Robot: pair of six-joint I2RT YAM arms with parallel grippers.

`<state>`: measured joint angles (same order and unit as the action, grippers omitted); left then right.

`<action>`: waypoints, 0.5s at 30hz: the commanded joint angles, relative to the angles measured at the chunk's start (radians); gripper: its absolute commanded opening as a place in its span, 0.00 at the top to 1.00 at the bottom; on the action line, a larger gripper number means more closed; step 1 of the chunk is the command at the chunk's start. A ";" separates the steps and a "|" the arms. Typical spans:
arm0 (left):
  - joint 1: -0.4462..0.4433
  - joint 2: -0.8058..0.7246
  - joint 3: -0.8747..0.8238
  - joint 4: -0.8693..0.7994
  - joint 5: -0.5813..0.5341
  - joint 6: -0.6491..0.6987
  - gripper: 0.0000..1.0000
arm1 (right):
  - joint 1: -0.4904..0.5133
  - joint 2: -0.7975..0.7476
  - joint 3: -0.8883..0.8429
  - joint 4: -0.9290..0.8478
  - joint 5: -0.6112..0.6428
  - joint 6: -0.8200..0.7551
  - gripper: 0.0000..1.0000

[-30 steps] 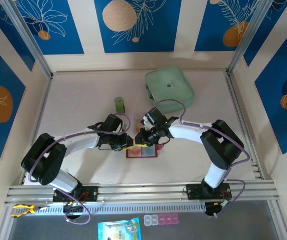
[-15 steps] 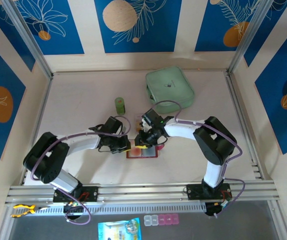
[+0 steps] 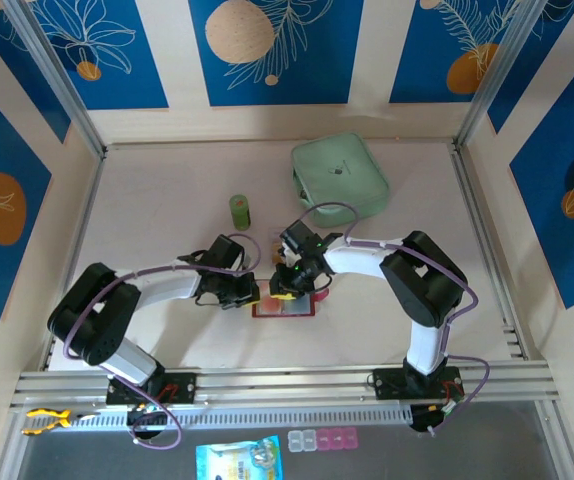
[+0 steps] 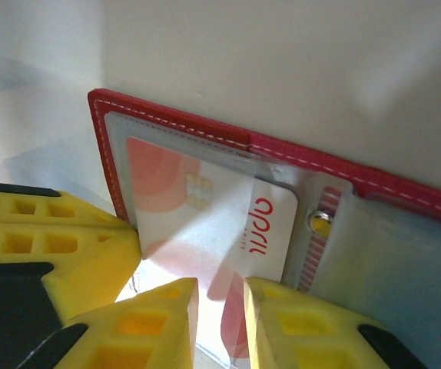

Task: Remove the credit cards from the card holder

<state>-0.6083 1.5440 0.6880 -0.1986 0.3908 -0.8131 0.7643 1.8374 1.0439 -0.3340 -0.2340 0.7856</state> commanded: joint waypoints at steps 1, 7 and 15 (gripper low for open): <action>0.010 -0.002 -0.017 -0.030 -0.024 0.014 0.92 | 0.010 0.004 0.009 -0.089 0.065 -0.024 0.75; 0.011 -0.019 -0.010 -0.035 -0.020 0.007 0.92 | 0.009 -0.018 0.014 -0.114 0.081 -0.043 0.75; 0.011 -0.030 0.005 -0.028 -0.005 -0.008 0.92 | 0.018 -0.036 0.038 -0.128 0.084 -0.055 0.75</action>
<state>-0.6083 1.5326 0.6880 -0.1997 0.3908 -0.8135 0.7734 1.8263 1.0615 -0.4004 -0.1780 0.7502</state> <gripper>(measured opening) 0.083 0.251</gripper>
